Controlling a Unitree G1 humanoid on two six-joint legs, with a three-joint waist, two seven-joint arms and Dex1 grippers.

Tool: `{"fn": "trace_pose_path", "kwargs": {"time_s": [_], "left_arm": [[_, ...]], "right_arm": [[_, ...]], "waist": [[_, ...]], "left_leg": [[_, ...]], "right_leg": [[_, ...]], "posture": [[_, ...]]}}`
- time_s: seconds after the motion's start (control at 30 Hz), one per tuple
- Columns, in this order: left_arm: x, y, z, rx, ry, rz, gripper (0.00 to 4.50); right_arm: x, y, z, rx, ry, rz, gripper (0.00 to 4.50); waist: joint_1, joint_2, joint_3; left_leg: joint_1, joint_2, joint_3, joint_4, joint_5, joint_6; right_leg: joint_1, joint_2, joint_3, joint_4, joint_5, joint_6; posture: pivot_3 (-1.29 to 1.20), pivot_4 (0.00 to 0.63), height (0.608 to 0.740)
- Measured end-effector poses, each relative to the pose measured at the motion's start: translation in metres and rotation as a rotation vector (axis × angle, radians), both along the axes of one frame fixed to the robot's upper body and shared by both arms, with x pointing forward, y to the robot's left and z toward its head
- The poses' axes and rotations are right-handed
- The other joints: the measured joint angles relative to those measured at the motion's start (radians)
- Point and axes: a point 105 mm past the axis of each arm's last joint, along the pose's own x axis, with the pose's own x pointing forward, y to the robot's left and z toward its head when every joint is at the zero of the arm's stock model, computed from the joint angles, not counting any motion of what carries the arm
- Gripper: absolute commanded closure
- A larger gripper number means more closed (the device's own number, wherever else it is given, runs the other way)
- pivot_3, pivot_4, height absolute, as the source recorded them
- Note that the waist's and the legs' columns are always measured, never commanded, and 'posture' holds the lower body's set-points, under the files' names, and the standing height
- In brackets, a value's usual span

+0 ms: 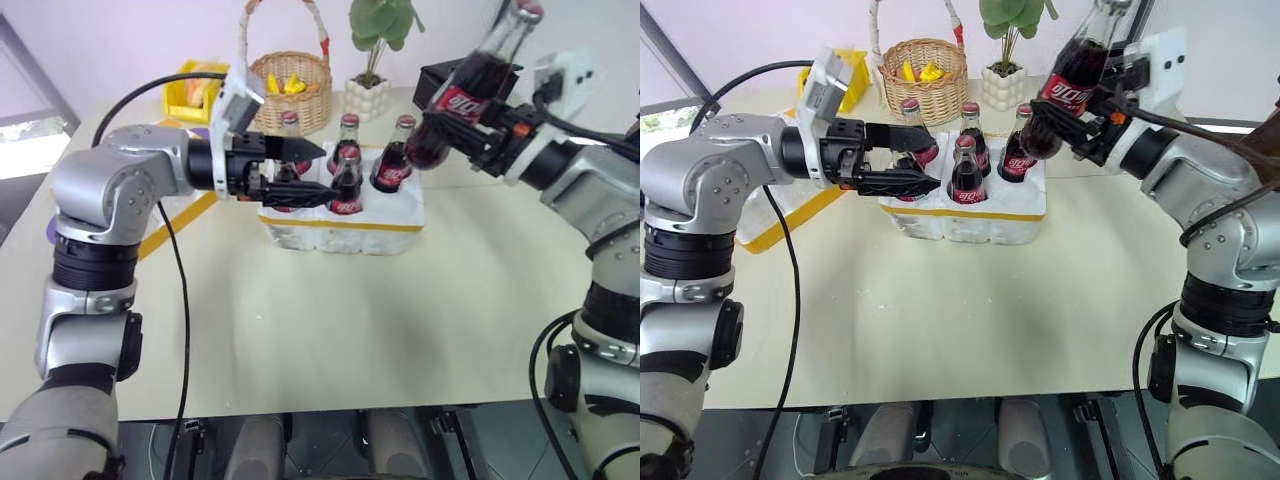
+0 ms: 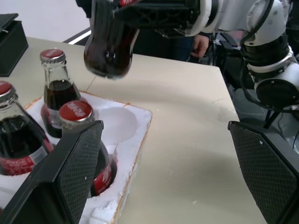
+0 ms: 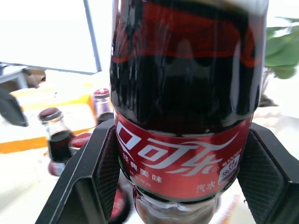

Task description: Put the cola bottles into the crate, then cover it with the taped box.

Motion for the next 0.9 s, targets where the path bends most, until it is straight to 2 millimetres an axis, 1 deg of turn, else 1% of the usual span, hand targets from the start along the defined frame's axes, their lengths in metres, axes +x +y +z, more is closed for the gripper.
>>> {"fn": "trace_pose_path", "kwargs": {"time_s": [0.07,0.23,0.37,0.6,0.67,0.77,0.9], "left_arm": [[0.001,0.0,-0.001,0.001,0.003,0.001,0.0],[0.002,0.001,-0.001,0.006,-0.004,0.009,0.0],[0.002,0.001,-0.001,0.007,-0.005,0.011,0.0],[0.002,0.001,-0.001,0.007,-0.006,0.015,0.0],[0.002,0.001,-0.001,0.007,-0.006,0.015,0.0],[0.002,0.001,-0.001,0.007,-0.006,0.018,0.0],[0.003,0.001,-0.001,0.006,-0.007,0.021,0.0]], "right_arm": [[0.0,0.006,-0.011,-0.013,0.034,0.018,1.71],[0.0,0.017,-0.041,-0.043,0.122,0.056,1.71],[0.001,0.021,-0.05,-0.066,0.133,0.064,1.71],[0.004,0.02,-0.054,-0.109,0.075,0.043,1.71],[0.008,0.016,-0.062,-0.122,0.097,0.019,1.71],[0.013,0.01,-0.086,-0.137,0.173,-0.008,1.71],[0.015,0.011,-0.09,-0.14,0.173,-0.006,1.71]], "waist": [[0.004,0.0,0.0],[0.01,0.0,0.0],[0.01,0.0,0.0],[0.01,0.0,0.0],[0.011,0.0,0.0],[0.011,0.0,0.0],[0.011,0.0,0.0]], "left_leg": [[0.0,0.0,0.0,-0.001,0.0,0.0],[-0.002,0.0,0.0,-0.002,0.0,0.0],[-0.002,0.0,0.0,-0.001,0.0,0.0],[-0.001,0.0,0.0,-0.001,0.0,0.0],[-0.001,0.0,0.0,-0.001,0.0,0.0],[-0.002,0.0,0.0,-0.001,0.0,0.0],[-0.002,0.0,0.0,-0.002,0.0,0.0]], "right_leg": [[-0.001,0.0,0.0,0.0,0.001,0.003],[-0.003,0.0,0.0,0.0,0.001,0.004],[-0.003,0.0,0.0,0.0,0.001,0.004],[-0.002,0.0,0.0,0.0,0.001,0.003],[-0.002,0.0,0.0,0.0,0.001,0.003],[-0.002,0.0,0.0,0.0,0.001,0.003],[-0.002,0.0,0.0,0.0,0.001,0.004]], "posture": [[0.0,0.15,0.74],[0.0,0.15,0.74],[0.0,0.15,0.74],[0.0,0.15,0.74],[0.0,0.15,0.74],[0.0,0.15,0.74],[0.0,0.15,0.74]]}}
